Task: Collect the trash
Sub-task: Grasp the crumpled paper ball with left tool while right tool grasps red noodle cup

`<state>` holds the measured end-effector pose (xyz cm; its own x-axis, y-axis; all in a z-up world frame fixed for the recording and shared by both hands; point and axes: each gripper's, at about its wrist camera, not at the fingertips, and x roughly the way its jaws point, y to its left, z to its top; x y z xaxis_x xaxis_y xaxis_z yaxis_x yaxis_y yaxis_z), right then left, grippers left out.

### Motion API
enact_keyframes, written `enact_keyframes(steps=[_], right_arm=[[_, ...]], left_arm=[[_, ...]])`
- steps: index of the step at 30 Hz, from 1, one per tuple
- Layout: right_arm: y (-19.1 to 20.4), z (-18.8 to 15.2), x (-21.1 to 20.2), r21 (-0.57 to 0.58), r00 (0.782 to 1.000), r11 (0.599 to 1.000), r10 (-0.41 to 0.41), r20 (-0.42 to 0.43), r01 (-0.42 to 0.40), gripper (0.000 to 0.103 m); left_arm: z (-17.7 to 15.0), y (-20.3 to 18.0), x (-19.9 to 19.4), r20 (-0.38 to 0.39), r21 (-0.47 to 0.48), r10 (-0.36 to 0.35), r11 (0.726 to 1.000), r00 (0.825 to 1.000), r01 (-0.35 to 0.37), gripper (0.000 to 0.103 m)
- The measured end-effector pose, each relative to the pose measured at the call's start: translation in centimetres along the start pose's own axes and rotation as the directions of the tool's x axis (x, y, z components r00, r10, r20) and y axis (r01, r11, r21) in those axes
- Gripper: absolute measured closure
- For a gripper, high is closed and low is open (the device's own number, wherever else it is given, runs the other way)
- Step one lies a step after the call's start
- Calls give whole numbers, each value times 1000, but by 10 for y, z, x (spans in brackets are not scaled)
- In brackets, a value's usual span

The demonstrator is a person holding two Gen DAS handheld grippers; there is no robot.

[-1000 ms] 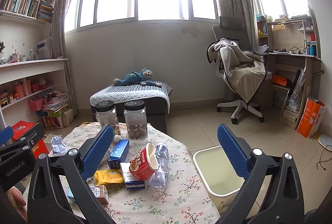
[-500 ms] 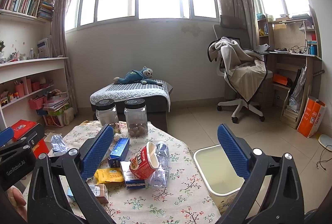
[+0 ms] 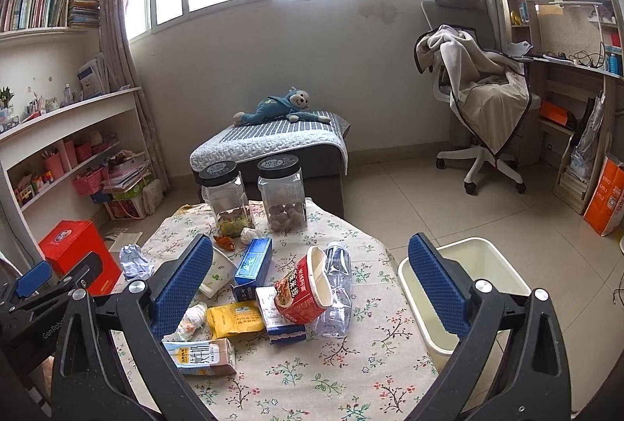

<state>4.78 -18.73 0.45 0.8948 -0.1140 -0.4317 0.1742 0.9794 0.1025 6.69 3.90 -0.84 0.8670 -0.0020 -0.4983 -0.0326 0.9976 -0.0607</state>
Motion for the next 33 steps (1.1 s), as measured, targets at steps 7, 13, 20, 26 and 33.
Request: enact_keyframes(steps=[7, 13, 20, 26, 33], right_arm=[[3, 29, 75, -56, 977, 998, -9, -211, -2, 7], [-16, 17, 133, -6, 953, 1000, 7, -304, -9, 7], [-31, 12, 180, 67, 898, 998, 25, -440, 5, 7], [-44, 6, 207, 126, 855, 992, 59, -516, 8, 7], [-40, -27, 234, 90, 757, 996, 55, -651, 5, 7]], left_arm=[[65, 62, 89, -151, -57, 37, 997, 988, -46, 7], [72, 115, 198, -401, -193, -50, 981, 915, -31, 7], [26, 156, 290, -523, -280, 34, 937, 852, -209, 7], [15, 159, 337, -555, -189, 126, 944, 822, -272, 7], [-5, 153, 355, -609, -89, 144, 965, 780, -247, 39]])
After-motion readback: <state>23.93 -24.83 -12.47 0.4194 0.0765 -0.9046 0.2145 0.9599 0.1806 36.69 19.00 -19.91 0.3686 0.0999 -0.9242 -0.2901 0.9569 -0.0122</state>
